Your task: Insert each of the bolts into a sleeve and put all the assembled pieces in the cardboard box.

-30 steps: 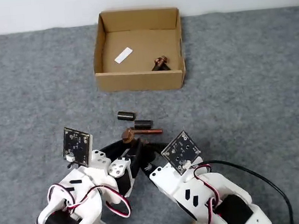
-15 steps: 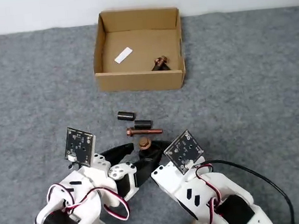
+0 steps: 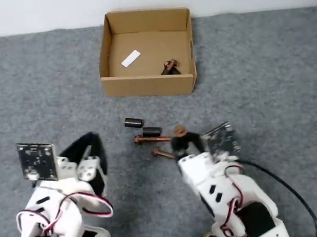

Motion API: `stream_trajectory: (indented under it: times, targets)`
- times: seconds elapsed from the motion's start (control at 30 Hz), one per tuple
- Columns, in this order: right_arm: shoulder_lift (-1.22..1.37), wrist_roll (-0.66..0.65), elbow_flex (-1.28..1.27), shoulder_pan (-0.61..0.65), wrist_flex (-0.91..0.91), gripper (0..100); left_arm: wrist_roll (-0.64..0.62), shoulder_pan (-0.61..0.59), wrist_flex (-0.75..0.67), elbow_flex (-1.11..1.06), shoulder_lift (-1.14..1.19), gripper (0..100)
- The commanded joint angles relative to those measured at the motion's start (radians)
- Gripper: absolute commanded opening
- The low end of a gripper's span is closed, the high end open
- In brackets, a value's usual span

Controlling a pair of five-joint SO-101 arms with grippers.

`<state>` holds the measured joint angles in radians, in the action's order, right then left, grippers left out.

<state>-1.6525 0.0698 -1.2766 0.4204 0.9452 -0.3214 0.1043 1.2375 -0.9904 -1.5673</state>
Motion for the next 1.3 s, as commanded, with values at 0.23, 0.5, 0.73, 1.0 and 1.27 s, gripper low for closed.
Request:
stream_trajectory:
  times: [0.23, 0.5, 0.73, 1.0, 1.27]
  targets:
    - [0.455, 0.074, 0.448, -0.087, 0.085, 0.7, 0.183, -0.308, -0.244, -0.544, 0.000, 0]
    - [0.935, 0.058, 0.799, -0.097, -0.054, 0.8, 0.227, -0.310, -0.468, -0.700, 0.000, 1]
    - [1.276, -0.035, 0.970, -0.102, -0.311, 0.8, 0.226, -0.310, -0.393, -0.700, 0.000, 1]
    - [1.666, -0.107, 1.149, -0.104, -0.578, 0.8, 0.226, -0.313, -0.393, -0.700, 0.000, 1]
    - [2.032, -0.127, 1.467, -0.104, -0.653, 0.8, 0.226, -0.311, -0.393, -0.700, 0.005, 1]
